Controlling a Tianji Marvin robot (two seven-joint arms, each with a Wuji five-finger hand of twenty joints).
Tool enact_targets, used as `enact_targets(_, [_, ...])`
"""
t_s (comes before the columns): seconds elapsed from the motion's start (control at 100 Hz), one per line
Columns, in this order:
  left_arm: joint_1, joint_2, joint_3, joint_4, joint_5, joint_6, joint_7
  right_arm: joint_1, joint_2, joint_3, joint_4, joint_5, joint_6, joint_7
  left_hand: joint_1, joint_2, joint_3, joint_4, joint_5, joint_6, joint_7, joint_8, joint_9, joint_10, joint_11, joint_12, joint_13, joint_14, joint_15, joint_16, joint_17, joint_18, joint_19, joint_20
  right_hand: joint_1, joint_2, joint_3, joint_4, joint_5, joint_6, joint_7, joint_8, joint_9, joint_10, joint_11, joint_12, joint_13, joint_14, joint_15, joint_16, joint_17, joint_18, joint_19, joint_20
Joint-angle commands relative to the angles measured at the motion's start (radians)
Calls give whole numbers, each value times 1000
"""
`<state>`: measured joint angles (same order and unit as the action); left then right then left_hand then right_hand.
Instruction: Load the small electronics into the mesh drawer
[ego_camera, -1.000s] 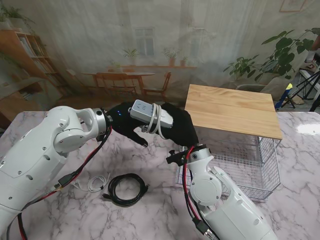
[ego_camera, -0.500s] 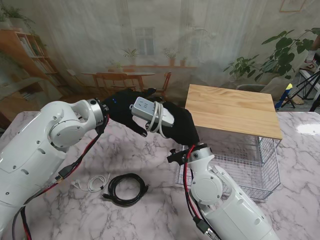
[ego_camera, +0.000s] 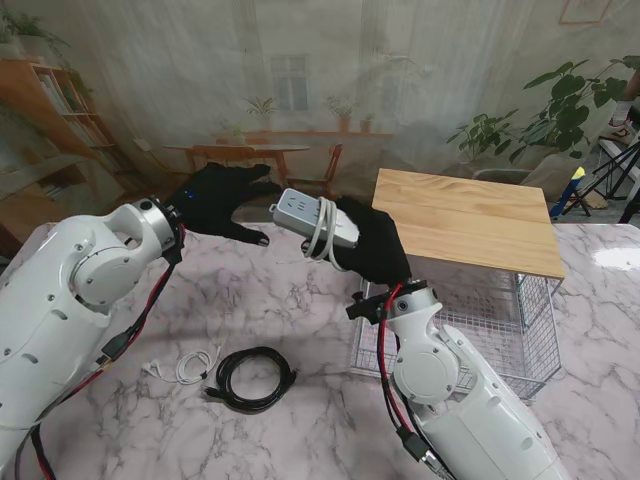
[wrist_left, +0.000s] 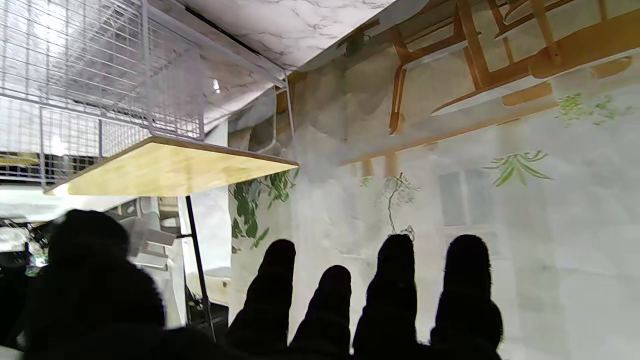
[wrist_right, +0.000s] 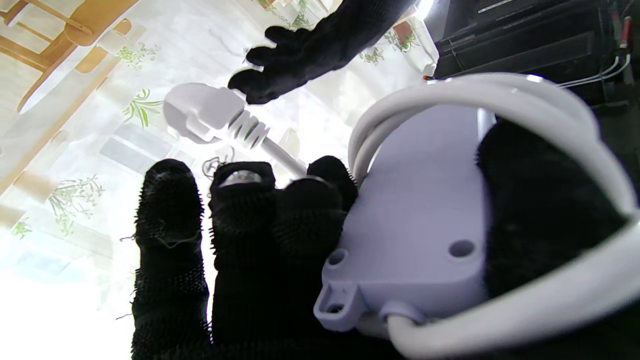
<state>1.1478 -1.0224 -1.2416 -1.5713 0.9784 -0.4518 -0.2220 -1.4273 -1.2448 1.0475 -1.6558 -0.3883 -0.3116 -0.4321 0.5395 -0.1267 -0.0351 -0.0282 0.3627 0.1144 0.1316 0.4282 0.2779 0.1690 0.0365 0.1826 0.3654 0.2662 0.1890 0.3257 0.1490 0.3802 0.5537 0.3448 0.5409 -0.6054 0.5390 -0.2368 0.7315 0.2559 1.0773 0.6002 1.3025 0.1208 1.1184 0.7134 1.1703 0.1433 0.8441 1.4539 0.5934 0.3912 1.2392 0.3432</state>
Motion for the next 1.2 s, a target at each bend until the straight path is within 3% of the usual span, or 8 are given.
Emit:
enact_targets(0.0, [29, 4, -11, 26, 5, 12, -11, -10, 11, 20, -22, -9, 10, 5, 52, 70, 7, 14, 51, -3, 32, 40, 13, 10, -2, 20, 19, -11, -15, 26, -15, 17, 22, 47, 228, 195, 297, 10, 6, -384, 103, 22, 58, -115, 55, 11, 26, -86, 95, 15, 0, -6, 3, -3])
enact_targets(0.14, [82, 1, -39, 38, 29, 25, 41, -40, 25, 69, -51, -32, 25, 29, 122, 109, 10, 17, 82, 6, 46, 69, 40, 23, 3, 30, 56, -19, 0, 50, -16, -13, 49, 87, 229, 197, 297, 10, 6, -384, 103, 22, 56, -114, 54, 10, 25, -86, 95, 15, 1, -6, 3, -3])
enact_targets(0.29, [99, -2, -15, 82, 32, 49, 80, -76, 43, 130, -76, -59, 39, 69, 154, 127, 6, 18, 67, 13, 30, 71, 122, 14, 36, 60, 100, -29, 17, 72, -11, -38, 84, 115, 228, 200, 296, 9, 3, -382, 102, 22, 55, -113, 52, 9, 22, -86, 94, 16, -1, -6, 2, -3])
enact_targets(0.44, [96, -1, 30, 129, 31, 76, 81, -125, 59, 196, -100, -95, 40, 98, 164, 131, 7, 19, 79, 17, 33, 72, 188, 4, 64, 82, 123, -32, 23, 81, -5, -42, 100, 123, 229, 201, 294, 10, 1, -382, 101, 23, 52, -113, 49, 7, 19, -86, 94, 16, -1, -6, 1, -3])
enact_targets(0.57, [92, -2, 57, 156, 8, 104, 77, -170, 67, 243, -113, -127, 30, 106, 168, 134, 6, 19, 77, 21, 31, 70, 180, 8, 61, 88, 119, -30, 21, 83, -12, -45, 101, 123, 228, 203, 292, 10, -1, -382, 102, 25, 51, -112, 45, 3, 18, -86, 93, 17, -1, -6, 0, -2])
enact_targets(1.0, [76, 2, 93, 202, 24, 100, 81, -273, 91, 340, -105, -184, 37, 170, 169, 144, 5, 18, 75, 22, 30, 68, 175, 6, 59, 95, 115, -33, 19, 88, -17, -53, 102, 122, 221, 200, 299, 9, -3, -385, 104, 22, 50, -110, 28, -12, 9, -82, 84, 15, -4, -8, -2, -1])
enact_targets(1.19, [76, 5, 97, 199, 32, 102, 70, -308, 92, 372, -81, -193, 37, 162, 168, 148, 4, 17, 74, 22, 30, 67, 173, 7, 59, 96, 113, -33, 19, 89, -19, -55, 101, 122, 217, 196, 305, 7, -2, -384, 107, 19, 48, -95, 21, -20, 10, -72, 76, 12, -6, -8, -4, 0])
